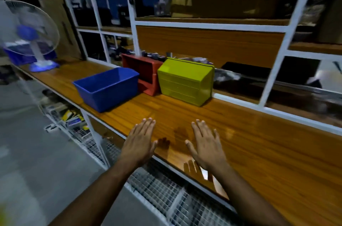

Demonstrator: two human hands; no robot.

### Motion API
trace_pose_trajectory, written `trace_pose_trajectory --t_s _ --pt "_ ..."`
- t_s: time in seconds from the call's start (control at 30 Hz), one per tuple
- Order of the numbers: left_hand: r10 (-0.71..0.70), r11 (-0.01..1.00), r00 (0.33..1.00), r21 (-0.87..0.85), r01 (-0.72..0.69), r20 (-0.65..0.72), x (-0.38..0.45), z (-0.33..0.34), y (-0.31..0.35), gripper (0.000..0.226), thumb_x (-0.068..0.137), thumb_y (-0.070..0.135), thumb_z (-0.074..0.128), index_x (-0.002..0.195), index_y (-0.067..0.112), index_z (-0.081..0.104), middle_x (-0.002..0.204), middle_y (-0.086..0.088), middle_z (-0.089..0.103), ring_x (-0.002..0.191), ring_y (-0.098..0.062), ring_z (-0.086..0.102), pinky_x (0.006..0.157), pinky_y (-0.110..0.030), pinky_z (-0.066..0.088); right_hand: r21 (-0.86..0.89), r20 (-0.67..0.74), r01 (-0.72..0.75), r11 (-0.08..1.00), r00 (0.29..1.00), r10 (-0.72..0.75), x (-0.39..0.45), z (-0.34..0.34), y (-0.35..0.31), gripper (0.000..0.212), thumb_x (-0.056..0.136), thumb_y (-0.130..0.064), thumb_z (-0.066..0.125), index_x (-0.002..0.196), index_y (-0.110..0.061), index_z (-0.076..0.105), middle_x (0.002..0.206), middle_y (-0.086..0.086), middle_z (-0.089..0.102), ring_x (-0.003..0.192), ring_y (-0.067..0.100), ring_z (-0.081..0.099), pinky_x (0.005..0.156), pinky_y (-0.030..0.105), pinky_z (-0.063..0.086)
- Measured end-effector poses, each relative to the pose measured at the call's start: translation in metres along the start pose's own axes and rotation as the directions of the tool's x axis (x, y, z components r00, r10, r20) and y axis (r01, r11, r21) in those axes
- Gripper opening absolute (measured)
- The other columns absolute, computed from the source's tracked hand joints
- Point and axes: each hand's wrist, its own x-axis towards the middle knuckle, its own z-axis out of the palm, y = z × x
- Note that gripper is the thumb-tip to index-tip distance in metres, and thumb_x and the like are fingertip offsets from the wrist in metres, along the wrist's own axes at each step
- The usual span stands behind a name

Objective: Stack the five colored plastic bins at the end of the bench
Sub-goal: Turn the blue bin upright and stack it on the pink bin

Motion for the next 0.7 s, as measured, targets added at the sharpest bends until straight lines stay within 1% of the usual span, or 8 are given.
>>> trace_pose_trajectory --t_s 0.07,0.13,0.23,0.33,0.47,0.53,0.6,0.7 --pt "-0.019 1.000 1.000 0.017 0.018 0.015 0.023 0.003 -0.041 0.072 0.098 0.051 0.036 0.156 0.020 0.006 0.165 0.000 0.008 0.151 -0.017 0.002 0.120 -0.038 0.007 0.018 0.021 0.003 1.000 1.000 -0.004 0.043 0.017 -0.023 0.074 0.095 -0.063 0.018 0.157 -0.024 0.002 0.166 0.001 0.002 0.152 0.018 -0.002 0.121 0.052 0.007" --pt "-0.033 0.999 0.999 0.044 0.033 0.011 0.042 0.003 -0.079 0.073 0.096 0.053 0.035 0.156 0.019 0.010 0.164 -0.001 0.013 0.151 -0.018 0.007 0.120 -0.039 0.013 0.040 0.037 0.019 0.999 0.999 -0.021 0.076 0.027 -0.048 0.076 0.093 -0.064 0.012 0.156 -0.023 0.005 0.165 0.002 0.007 0.152 0.019 0.001 0.119 0.053 0.010" --pt "-0.084 0.995 0.996 0.060 0.084 -0.005 0.076 0.000 -0.138 0.075 0.093 0.054 0.032 0.155 0.018 0.013 0.163 -0.002 0.017 0.151 -0.019 0.009 0.120 -0.040 0.016 0.036 0.034 0.065 0.997 0.997 -0.066 0.130 0.037 -0.088 0.082 0.086 -0.065 0.007 0.156 -0.022 0.008 0.165 0.001 0.009 0.152 0.019 0.002 0.118 0.052 0.010" --pt "-0.100 0.993 0.995 0.055 0.100 -0.006 0.108 -0.003 -0.183 0.073 0.095 0.050 0.033 0.156 0.016 0.011 0.164 -0.002 0.012 0.151 -0.019 0.005 0.121 -0.041 0.014 0.035 0.045 0.075 0.997 0.996 -0.077 0.175 0.042 -0.119 0.078 0.090 -0.064 0.013 0.156 -0.022 0.007 0.166 0.001 0.004 0.152 0.019 0.000 0.119 0.051 0.008" --pt "-0.084 0.995 0.996 0.046 0.084 -0.001 0.158 -0.003 -0.238 0.074 0.096 0.043 0.046 0.156 0.016 0.012 0.164 -0.001 0.015 0.151 -0.020 0.007 0.121 -0.040 0.016 0.027 0.030 0.069 0.997 0.997 -0.070 0.225 0.051 -0.157 0.074 0.096 -0.060 0.024 0.157 -0.024 0.001 0.166 -0.001 0.000 0.152 0.017 -0.003 0.120 0.049 0.009" --pt "-0.080 0.996 0.997 0.049 0.079 0.015 0.188 0.000 -0.268 0.073 0.094 0.041 0.049 0.154 0.014 0.017 0.161 -0.005 0.024 0.149 -0.023 0.017 0.119 -0.040 0.022 0.016 0.019 0.037 0.999 0.999 -0.038 0.246 0.058 -0.174 0.074 0.096 -0.060 0.024 0.157 -0.024 0.001 0.166 -0.001 -0.001 0.152 0.016 -0.004 0.120 0.048 0.010" --pt "-0.071 0.997 0.997 0.015 0.071 0.041 0.213 0.006 -0.296 0.068 0.092 0.036 0.050 0.151 0.013 0.024 0.153 -0.007 0.037 0.140 -0.025 0.033 0.113 -0.040 0.032 -0.002 0.001 -0.007 1.000 1.000 0.007 0.259 0.068 -0.189 0.073 0.097 -0.060 0.024 0.156 -0.025 0.002 0.166 -0.001 0.000 0.152 0.016 -0.003 0.121 0.047 0.011" --pt "-0.040 0.997 0.996 -0.057 0.045 0.077 0.245 0.015 -0.329 0.050 0.091 0.031 0.048 0.139 0.020 0.037 0.128 -0.005 0.059 0.114 -0.022 0.057 0.095 -0.040 0.050 -0.011 0.005 -0.101 0.995 0.995 0.101 0.275 0.079 -0.211 0.072 0.097 -0.059 0.025 0.156 -0.026 0.000 0.166 -0.001 -0.001 0.152 0.017 -0.003 0.120 0.044 0.006"
